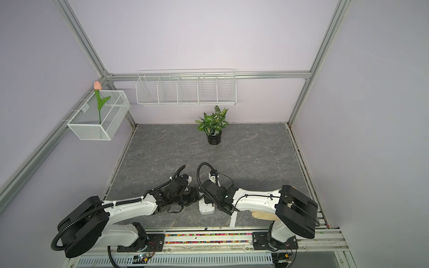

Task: Insert the battery into the alarm
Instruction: Install the battery in the alarm.

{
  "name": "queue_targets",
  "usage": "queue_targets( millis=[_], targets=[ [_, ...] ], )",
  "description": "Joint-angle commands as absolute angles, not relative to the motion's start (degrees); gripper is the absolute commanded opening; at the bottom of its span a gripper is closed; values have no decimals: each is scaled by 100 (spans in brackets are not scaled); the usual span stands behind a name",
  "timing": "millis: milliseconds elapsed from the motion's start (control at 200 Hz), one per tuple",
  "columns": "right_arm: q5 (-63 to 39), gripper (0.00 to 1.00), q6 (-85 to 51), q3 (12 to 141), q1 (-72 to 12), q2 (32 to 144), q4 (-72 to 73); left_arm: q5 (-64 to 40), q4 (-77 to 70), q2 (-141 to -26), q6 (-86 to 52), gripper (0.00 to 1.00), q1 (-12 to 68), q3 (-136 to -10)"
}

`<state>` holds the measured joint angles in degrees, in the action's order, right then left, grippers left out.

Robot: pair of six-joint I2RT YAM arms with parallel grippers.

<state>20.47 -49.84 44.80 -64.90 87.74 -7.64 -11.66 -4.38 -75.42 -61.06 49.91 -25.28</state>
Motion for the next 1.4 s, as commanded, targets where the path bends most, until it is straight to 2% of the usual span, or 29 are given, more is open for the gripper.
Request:
queue_targets(
  millis=[0,375,620,850,1205,1395],
  targets=[
    [1081,7,-4834,4254,-6591,9169,-2186,-853,145,-7553,-6161,59,5012,-2358],
    [1629,10,-4468,5243,-6154,8959,-2133,-813,319,-7412,-6161,59,5019,-2391],
    [1442,11,-4296,5462,-5969,8881,-2010,-776,413,-7306,-6160,59,5026,-2384],
    [1087,15,-4424,5552,-6005,8468,-2636,-809,448,-7321,-6159,59,5019,-2453],
    [783,13,-4449,5648,-6152,8829,-2893,-817,430,-7383,-6161,59,5023,-2457],
    [886,9,-4377,5827,-6154,9108,-2928,-853,413,-7378,-6130,59,5025,-2444]
  ],
)
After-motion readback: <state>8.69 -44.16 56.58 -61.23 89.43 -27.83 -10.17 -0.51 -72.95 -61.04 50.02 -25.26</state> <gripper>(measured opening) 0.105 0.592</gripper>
